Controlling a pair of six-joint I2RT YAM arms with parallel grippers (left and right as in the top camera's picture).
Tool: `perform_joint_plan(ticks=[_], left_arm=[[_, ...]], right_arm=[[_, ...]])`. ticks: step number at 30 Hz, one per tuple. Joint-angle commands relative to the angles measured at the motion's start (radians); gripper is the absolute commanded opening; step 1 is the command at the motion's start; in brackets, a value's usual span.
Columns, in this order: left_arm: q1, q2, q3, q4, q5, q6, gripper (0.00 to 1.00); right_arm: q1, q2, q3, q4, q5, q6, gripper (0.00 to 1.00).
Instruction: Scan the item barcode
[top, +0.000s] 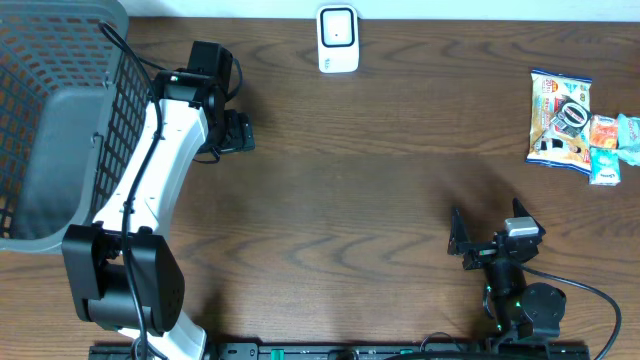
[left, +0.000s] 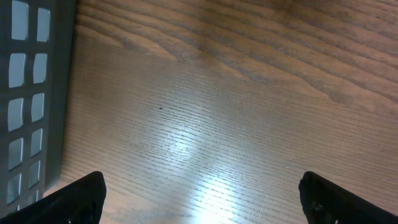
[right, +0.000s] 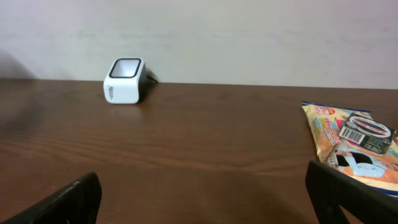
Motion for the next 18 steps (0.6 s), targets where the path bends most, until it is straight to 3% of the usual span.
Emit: perform_joint_plan(ticks=[1,18], left_arm=[[0.001,-0.002,-0.001,-0.005,-0.009,0.009,0.98],[0.001,-0.002,-0.001,-0.005,-0.009,0.009,0.98]], right_arm=[[0.006,-0.007,-0.001,-0.011,0.015,0.038,0.99],[0.054,-0.007,0.000,-0.018,0.078,0.037,0.99]])
